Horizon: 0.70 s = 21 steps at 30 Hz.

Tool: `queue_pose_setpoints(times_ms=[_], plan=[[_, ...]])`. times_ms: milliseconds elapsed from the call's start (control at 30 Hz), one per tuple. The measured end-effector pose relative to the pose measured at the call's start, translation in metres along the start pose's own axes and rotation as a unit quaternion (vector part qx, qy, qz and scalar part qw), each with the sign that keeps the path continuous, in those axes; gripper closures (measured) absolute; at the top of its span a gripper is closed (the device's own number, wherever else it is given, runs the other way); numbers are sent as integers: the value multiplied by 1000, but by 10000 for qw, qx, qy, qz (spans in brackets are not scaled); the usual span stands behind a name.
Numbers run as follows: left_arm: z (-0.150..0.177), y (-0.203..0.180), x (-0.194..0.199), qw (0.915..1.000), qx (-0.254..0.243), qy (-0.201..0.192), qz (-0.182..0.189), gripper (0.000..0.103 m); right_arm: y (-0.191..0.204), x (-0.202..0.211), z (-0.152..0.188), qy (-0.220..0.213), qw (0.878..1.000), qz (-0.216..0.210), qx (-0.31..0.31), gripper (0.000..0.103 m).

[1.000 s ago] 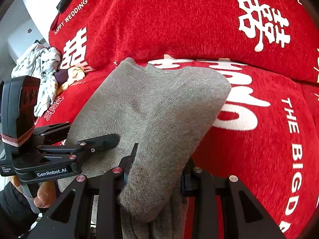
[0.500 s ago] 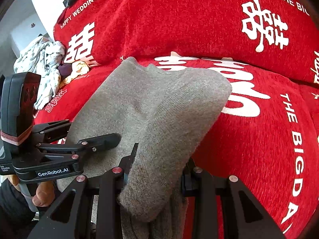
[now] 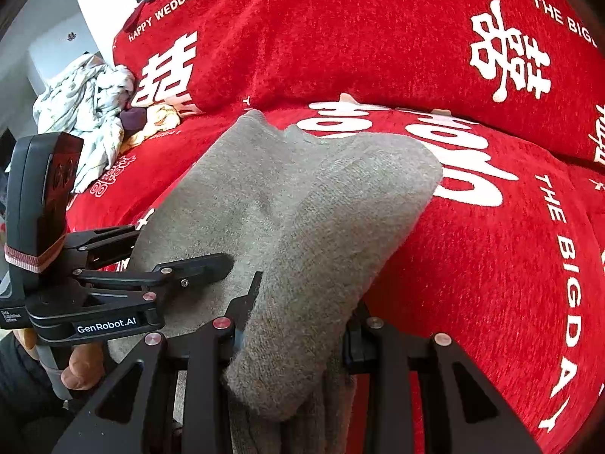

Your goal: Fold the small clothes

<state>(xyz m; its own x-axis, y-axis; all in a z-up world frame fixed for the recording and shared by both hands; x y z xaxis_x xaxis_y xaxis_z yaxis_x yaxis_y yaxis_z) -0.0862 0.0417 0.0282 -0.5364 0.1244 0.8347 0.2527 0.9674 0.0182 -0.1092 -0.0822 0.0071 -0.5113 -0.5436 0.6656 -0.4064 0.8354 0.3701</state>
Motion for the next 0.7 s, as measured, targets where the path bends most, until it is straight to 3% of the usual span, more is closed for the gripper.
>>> queue_pose_setpoints(times_ms=[300, 433, 500, 600, 700], plan=[[17, 6, -7, 9999, -4, -116, 68, 47, -5, -11, 18, 41, 10000, 58, -49, 68], [23, 11, -8, 9997, -31, -221, -33, 32, -16, -13, 24, 0, 9994, -137, -304, 64], [27, 17, -8, 9994, 14, -299, -199, 12, -26, -14, 28, -21, 9985, -253, -490, 52], [34, 27, -6, 9994, 160, -280, -133, 10, -40, -15, 34, -30, 9959, -435, -791, 41], [35, 34, 9, 9987, 254, -332, -293, 10, -48, -3, 36, -159, 9936, -467, -1014, 41]])
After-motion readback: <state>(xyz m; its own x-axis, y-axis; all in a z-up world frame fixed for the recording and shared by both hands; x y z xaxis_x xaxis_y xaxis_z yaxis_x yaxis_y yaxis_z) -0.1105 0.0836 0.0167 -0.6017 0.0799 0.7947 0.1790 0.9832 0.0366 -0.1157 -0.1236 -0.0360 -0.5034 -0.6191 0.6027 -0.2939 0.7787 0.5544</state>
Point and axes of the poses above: each gripper's, at about its wrist camera, not at the fingertips, and x roughly against the way its jaws point, y to its left, z to its underside, the point moved 5 cm from there along -x, roughly the way its jaws point, and after that the axes turned 12 degrees about -z, right-handed, at the moved point
